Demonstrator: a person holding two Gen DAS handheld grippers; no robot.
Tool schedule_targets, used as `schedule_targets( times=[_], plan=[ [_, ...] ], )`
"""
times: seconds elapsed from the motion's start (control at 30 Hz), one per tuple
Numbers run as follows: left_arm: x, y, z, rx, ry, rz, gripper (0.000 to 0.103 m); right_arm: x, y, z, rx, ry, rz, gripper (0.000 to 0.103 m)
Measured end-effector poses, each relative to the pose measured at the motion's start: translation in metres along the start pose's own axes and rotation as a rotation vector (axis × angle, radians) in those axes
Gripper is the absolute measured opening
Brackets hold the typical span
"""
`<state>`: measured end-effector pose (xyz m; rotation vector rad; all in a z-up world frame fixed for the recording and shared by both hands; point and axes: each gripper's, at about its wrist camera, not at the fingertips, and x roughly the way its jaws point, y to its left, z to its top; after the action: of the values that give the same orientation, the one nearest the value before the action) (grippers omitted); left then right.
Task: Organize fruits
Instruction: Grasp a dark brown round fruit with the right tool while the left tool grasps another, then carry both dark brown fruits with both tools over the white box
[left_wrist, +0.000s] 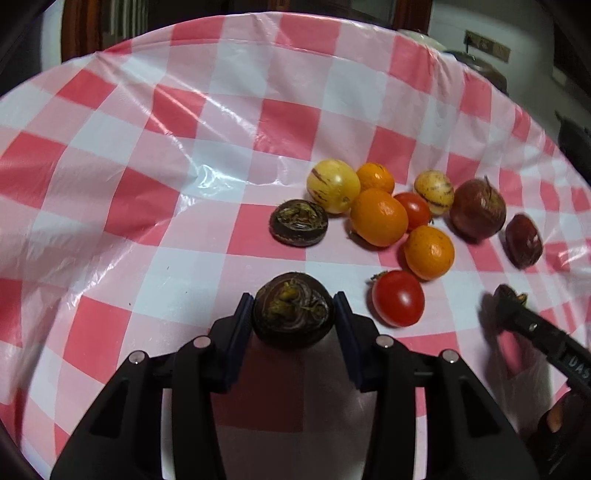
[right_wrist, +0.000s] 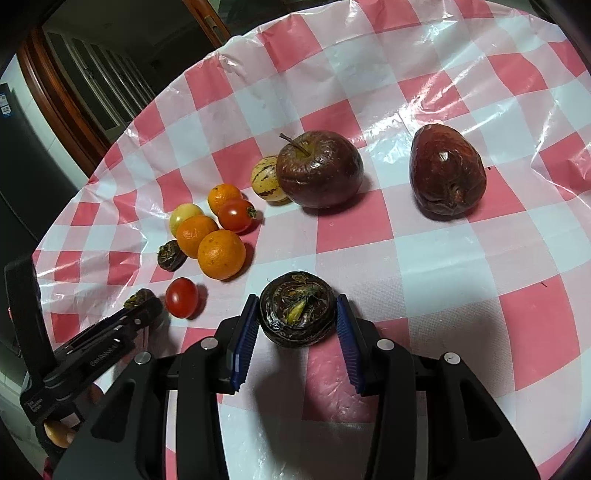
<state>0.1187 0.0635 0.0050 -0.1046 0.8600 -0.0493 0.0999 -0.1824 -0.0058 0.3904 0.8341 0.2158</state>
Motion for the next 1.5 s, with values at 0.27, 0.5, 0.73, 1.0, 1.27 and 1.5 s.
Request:
schedule_targets(
  times=[0.27,0.5,0.73,1.0,1.27,1.5],
  plan=[
    [-0.045,0.016,-0.03,-0.147,-0.04,0.005,0.044,-0.022,-0.004,-0.007,0.039,-0.047,-0.021,0.042],
    [-0.114,-0.006,-0.088,-0.041,-0.087,0.023,0.044,-0.111,-0.002,-0.078,0.023,-0.047,-0.071,0.042],
    [-0.155,-0.065,-0.141,0.122,-0.085,-0.018,0.044,-0.2,-0.017,-0.128,-0.07,-0.072,-0.156,0.042],
    [-0.189,-0.156,-0.185,0.327,-0.074,-0.136,0.044,-0.259,-0.039,-0.167,-0.169,-0.095,-0.246,0.042],
    [-0.212,-0.23,-0.217,0.467,-0.043,-0.295,0.044,-0.312,-0.088,-0.201,-0.138,-0.098,-0.345,0.042],
    [-0.219,-0.279,-0.263,0.628,0.012,-0.363,0.044,-0.345,-0.126,-0.233,-0.082,-0.098,-0.382,0.042]
  ],
)
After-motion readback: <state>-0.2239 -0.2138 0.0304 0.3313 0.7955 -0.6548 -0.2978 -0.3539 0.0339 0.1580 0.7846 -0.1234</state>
